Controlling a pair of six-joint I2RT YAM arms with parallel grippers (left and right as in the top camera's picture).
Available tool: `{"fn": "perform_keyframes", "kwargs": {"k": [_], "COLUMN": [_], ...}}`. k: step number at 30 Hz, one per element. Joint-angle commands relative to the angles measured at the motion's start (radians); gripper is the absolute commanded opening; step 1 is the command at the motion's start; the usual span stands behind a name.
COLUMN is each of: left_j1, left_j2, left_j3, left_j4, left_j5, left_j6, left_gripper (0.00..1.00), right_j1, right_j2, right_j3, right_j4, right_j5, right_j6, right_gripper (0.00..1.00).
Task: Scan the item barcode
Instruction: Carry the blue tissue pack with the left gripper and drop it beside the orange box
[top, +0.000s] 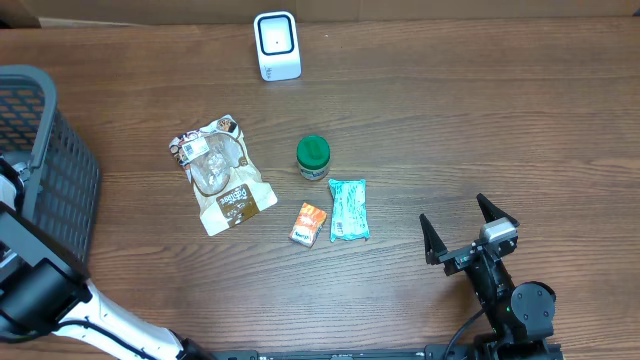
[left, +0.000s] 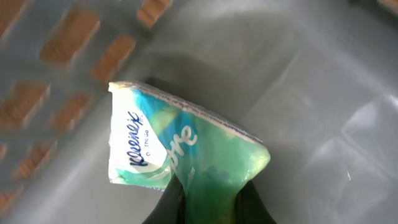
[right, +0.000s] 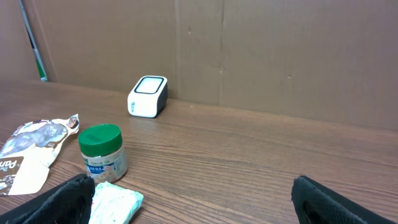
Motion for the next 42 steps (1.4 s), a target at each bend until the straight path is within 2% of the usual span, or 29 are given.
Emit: {"fn": "perform_keyframes", "kwargs": {"k": [1,7,9,13,16,18,19,22,25,28,34,42], "left_j1": [-0.001,-0.001,-0.002,-0.008,-0.09,-0.212,-0.246,-0.5,-0.737,-0.903,-1.085,-1.177], "left_j2": [-0.153,-0.519,-0.624,-0.837,-0.951,-0.981,-0.982,-0.982,-0.97,-0.935,-0.785,-0.509], "left_j3": [-0.009,-0.009,-0.009,-0.009,-0.01,-0.016,-0.02,-0.094,-0.213,-0.301,-0.366,-0.366], "left_j4": [-0.042,-0.094,-0.105,-0.174,-0.359,-0.508,-0.531,-0.595,-0.581,-0.523,-0.428,-0.396], "left_j5": [0.002,0.047,0.127,0.393,0.56,0.571,0.568,0.508,0.384,0.287,0.202,0.198], "left_j6": [-0.15,-0.336,-0.37,-0.434,-0.504,-0.501,-0.491,-0.435,-0.436,-0.445,-0.455,-0.505], "left_gripper": [0.04,0.04,0.04,0.04,0.04,0.04,0.04,0.04,0.04,0.04,0.04,0.04], "right_j1": [-0.002,-0.002,-0.002,-0.002,-0.002,-0.002,-0.002,-0.002,-0.002,-0.002,-0.002,-0.002], "right_j2": [-0.008,-0.008,-0.008,-0.008,-0.008,-0.008,-0.008,-0.008,-0.008,-0.008,-0.008,-0.008], "right_j3": [-0.011,-0.011,-0.011,-0.011,-0.011,-0.011,-0.011,-0.011,-0.011,-0.011,-0.011,-0.011], "right_j4": [0.005,0.005,0.005,0.005,0.005,0.005,0.005,0.005,0.005,0.005,0.005,0.005], "right_j5": [-0.005,-0.005,-0.005,-0.005,-0.005,-0.005,-0.005,-0.005,-0.005,-0.005,-0.005,-0.005], "right_j6": [0.006,0.006,0.006,0.006,0.006,0.006,0.006,0.006,0.006,0.006,0.006,0.006], "right_gripper": [1.0,1.0,1.0,1.0,1.0,1.0,1.0,1.0,1.0,1.0,1.0,1.0]}}
